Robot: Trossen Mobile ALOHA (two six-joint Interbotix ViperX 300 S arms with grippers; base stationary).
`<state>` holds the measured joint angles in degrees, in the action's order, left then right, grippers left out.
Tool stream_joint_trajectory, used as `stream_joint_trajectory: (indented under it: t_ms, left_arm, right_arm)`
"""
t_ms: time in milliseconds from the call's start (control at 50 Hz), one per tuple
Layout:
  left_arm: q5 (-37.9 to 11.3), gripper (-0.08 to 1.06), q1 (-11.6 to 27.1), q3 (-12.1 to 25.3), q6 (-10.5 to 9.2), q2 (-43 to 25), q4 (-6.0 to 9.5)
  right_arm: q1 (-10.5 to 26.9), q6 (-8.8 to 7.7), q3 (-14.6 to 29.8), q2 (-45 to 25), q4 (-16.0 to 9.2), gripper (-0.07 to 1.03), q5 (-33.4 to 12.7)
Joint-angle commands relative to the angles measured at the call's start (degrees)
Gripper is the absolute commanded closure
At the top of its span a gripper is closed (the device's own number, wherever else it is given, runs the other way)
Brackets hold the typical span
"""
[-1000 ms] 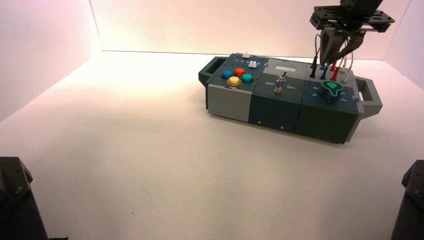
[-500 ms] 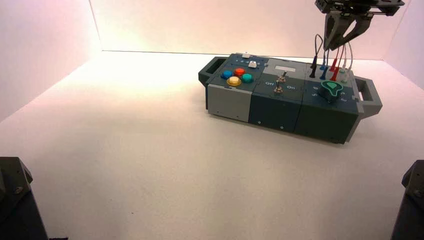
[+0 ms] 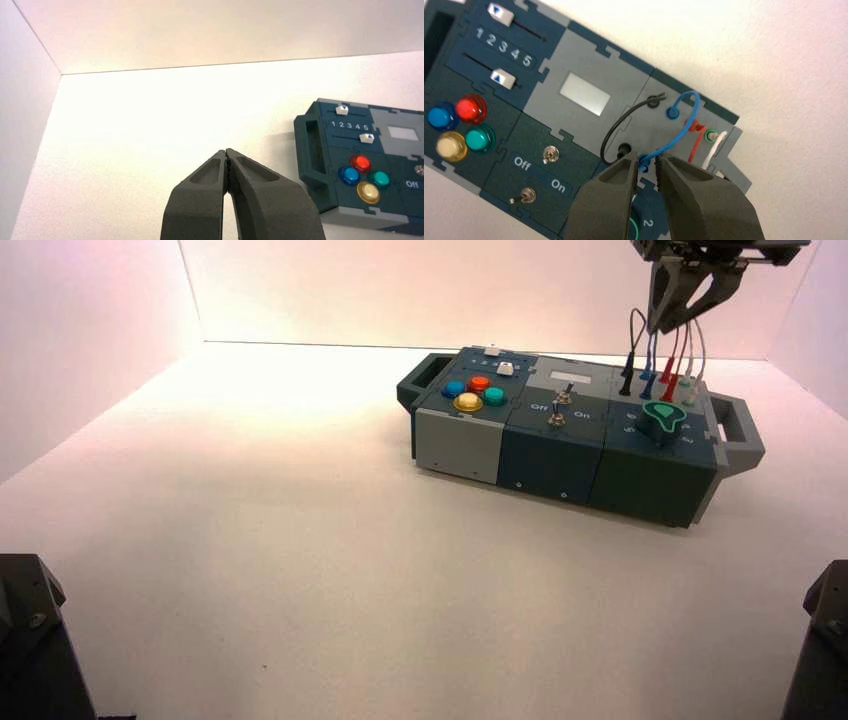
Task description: Insert the blue wire.
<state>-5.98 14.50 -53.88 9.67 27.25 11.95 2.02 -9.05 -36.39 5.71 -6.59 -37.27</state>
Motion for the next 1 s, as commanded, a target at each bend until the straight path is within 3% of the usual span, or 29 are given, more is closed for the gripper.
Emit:
stream_joint_trajectory:
  t_ms: [20, 360, 580, 1000]
  left_arm:
    - [0.5, 1.00, -0.1, 2.0, 0.53, -0.1, 0.00]
    - [1.7, 1.00, -0.1, 1.9, 0.62, -0.8, -0.09]
    - [5.6, 1.00, -0.1, 0.7, 0.53, -1.1, -0.09]
    - [7.1, 1.00, -0.2, 0.5, 0.62, -1.4, -0.09]
  right_arm:
    - [0.2, 0.00, 0.0, 2.9, -0.1, 0.75, 1.9]
    - [1.9, 0.09, -3.3, 6.6, -0.1, 0.75, 8.1]
    - [3.2, 0.26, -6.2, 9.2, -0.3, 0.75, 11.0]
    - [4.9, 0.35, -9.3, 17.8, -1.8, 0.75, 11.6]
